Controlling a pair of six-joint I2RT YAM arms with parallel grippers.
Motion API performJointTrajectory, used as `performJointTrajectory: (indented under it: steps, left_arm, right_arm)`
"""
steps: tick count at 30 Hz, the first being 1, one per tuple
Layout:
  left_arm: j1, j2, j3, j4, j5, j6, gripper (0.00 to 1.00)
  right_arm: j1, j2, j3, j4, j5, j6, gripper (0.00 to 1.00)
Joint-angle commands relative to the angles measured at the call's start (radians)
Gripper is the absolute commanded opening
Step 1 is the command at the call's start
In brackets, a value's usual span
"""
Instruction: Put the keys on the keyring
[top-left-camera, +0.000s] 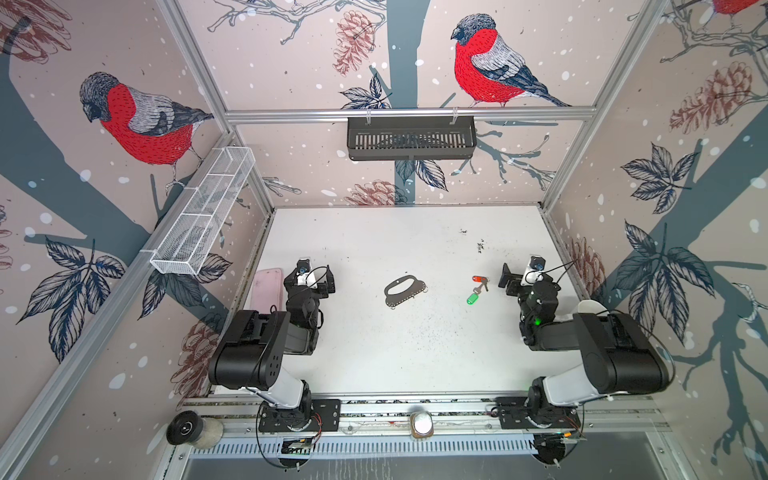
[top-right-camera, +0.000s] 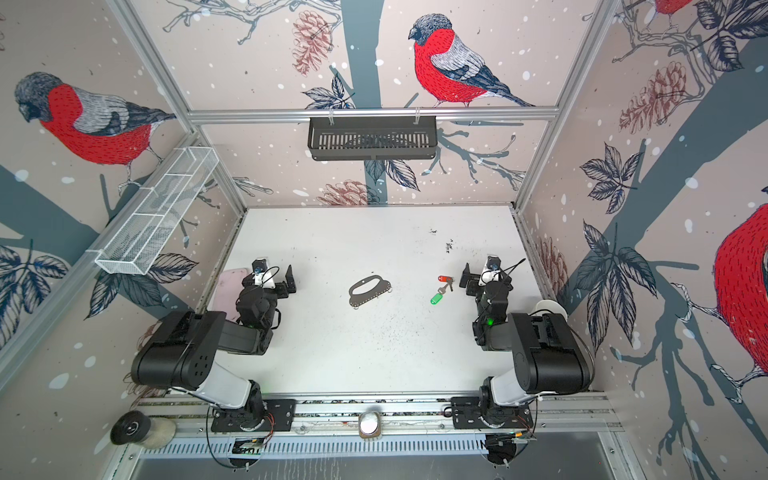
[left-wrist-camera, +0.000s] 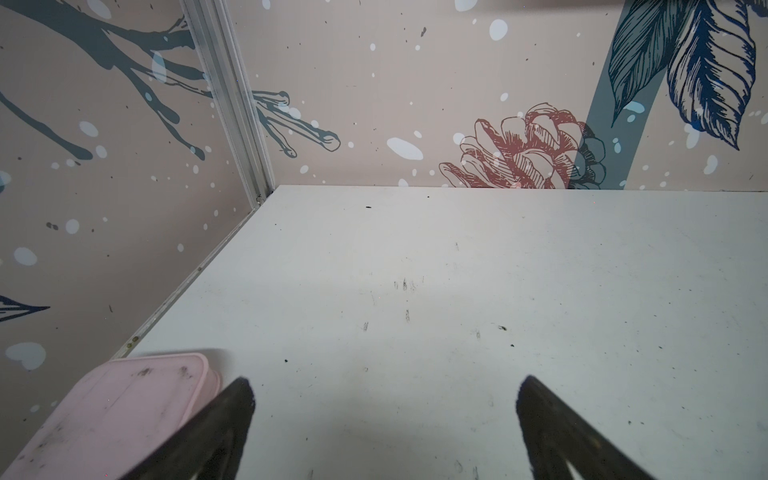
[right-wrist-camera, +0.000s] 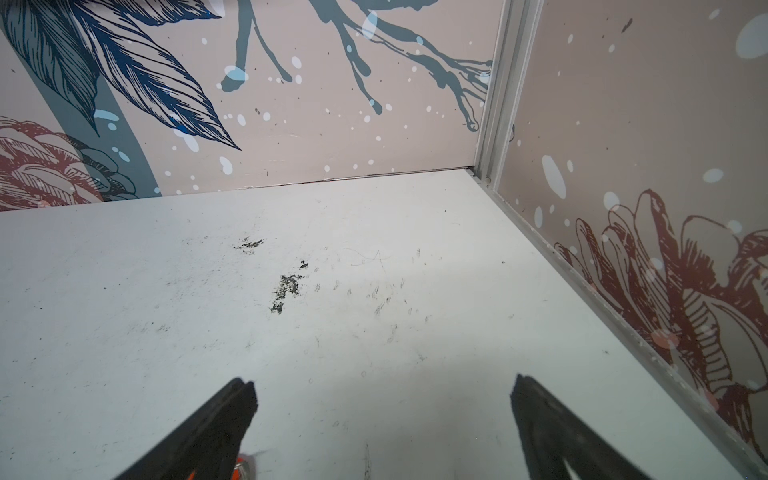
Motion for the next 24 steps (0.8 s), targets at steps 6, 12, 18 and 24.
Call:
performJointTrajectory:
  steps: [6, 12, 18, 24]
  left_arm:
    - [0.002, -0.026, 0.01, -0.004, -0.017, 0.001, 0.99]
    - [0.002, -0.241, 0.16, -0.401, -0.011, -0.031, 0.99]
    - [-0.012, -0.36, 0.286, -0.624, 0.112, -0.23, 0.98]
    - [-0.167, -0.45, 0.264, -0.789, 0.065, -0.321, 0.98]
  right_arm:
    - [0.001, -0.037, 0.029, -0.039, 0.048, 0.008, 1.0]
    - [0.009, -0.191, 0.166, -0.376, 0.062, 0.03, 0.99]
    - [0.13, -0.243, 0.393, -0.788, 0.137, 0.11, 1.0]
    - [0.382, -0.238, 0.439, -0.911, 0.11, 0.14, 0.91]
